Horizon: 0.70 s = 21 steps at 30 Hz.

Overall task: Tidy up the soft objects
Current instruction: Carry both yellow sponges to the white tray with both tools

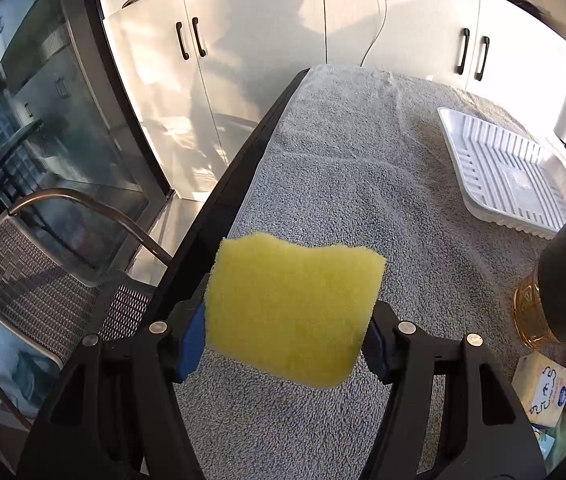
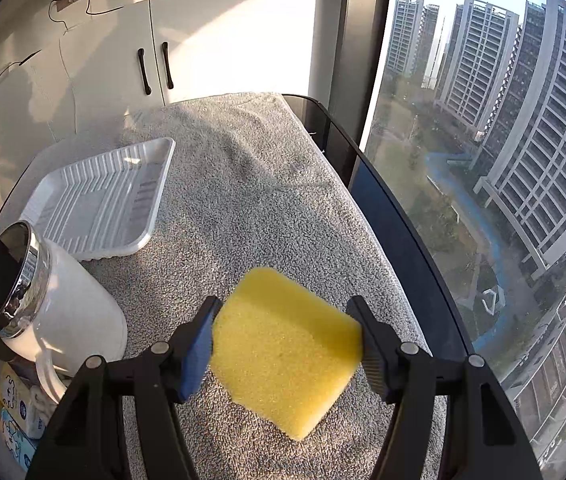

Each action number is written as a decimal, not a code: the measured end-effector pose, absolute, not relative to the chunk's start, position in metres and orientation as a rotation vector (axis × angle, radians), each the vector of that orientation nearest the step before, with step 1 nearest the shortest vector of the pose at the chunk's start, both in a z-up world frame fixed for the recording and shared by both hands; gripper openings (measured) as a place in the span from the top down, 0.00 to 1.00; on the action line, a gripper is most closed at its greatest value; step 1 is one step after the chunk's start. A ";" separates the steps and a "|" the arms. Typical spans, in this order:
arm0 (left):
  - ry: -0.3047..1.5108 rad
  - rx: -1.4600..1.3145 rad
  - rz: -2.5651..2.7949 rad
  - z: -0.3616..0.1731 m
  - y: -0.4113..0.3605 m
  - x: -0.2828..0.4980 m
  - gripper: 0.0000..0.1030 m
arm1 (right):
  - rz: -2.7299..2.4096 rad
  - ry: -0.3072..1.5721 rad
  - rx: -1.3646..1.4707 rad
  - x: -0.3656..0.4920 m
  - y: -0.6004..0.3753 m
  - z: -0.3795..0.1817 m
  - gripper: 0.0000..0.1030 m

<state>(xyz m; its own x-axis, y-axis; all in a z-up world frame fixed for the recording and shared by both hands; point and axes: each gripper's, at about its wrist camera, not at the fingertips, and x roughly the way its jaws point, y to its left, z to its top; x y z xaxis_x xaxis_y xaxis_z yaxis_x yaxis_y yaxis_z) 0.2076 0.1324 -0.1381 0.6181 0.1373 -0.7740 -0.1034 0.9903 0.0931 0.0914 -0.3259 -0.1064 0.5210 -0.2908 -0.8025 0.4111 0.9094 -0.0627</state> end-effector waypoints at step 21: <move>0.886 0.134 0.042 -0.137 0.077 0.330 0.40 | -0.346 0.926 -0.009 0.225 -0.317 -0.106 0.35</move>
